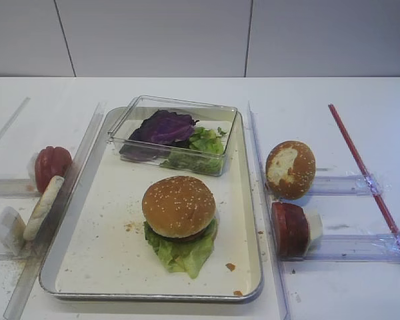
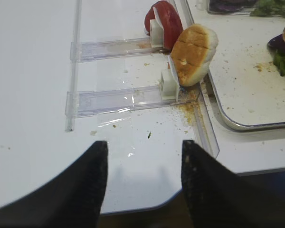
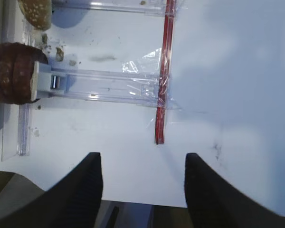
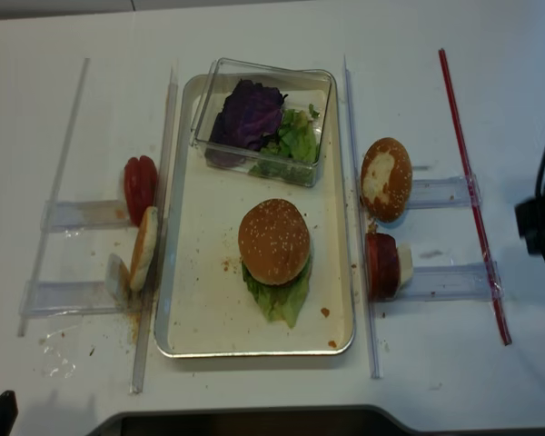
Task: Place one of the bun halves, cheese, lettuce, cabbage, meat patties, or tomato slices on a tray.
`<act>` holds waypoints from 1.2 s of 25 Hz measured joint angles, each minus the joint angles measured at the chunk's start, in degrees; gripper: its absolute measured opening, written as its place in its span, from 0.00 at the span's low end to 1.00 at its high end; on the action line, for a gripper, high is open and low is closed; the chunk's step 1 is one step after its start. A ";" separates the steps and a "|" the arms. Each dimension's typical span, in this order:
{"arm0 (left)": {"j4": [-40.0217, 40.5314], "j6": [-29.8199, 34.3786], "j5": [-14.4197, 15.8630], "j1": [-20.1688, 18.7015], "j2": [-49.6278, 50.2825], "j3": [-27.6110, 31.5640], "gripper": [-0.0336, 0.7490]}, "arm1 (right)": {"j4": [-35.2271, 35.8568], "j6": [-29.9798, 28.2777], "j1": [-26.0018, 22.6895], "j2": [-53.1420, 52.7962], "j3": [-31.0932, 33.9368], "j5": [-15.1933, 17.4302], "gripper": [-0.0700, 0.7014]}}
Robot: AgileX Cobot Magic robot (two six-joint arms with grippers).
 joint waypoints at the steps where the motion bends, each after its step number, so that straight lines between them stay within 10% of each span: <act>1: 0.00 0.00 0.00 0.00 0.00 0.00 0.48 | 0.00 0.00 0.00 -1.84 1.18 0.00 0.63; 30: 0.00 0.00 -0.09 0.00 0.00 0.00 0.48 | -4.52 -0.64 0.00 -51.14 21.24 1.82 0.60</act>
